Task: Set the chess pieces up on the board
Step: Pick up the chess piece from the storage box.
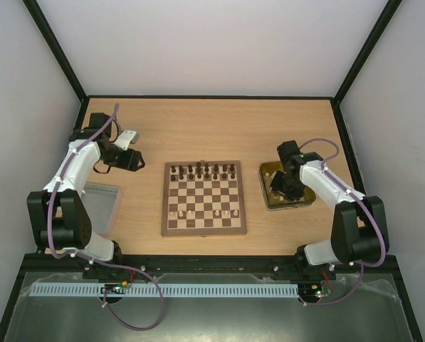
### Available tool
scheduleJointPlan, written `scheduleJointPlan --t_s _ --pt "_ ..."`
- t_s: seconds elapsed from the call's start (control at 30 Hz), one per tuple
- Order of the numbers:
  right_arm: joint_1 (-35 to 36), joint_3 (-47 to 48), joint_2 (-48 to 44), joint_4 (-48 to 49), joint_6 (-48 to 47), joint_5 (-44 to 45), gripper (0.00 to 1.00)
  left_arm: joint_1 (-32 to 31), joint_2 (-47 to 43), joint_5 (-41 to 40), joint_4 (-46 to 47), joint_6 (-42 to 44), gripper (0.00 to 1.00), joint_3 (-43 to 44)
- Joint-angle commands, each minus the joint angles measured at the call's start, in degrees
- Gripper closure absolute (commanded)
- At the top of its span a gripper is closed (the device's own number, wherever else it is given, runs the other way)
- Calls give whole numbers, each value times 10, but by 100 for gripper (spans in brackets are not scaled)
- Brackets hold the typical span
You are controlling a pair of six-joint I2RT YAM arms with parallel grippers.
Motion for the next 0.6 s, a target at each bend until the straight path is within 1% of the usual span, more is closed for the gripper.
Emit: scheduleJointPlan --t_s 0.0,0.57 --pt "-6 -5 16 9 0 16 66 -8 3 -6 -7 -6 31 14" --pt "-44 -2 67 45 -14 14 68 -13 -3 -24 -6 -3 31 4"
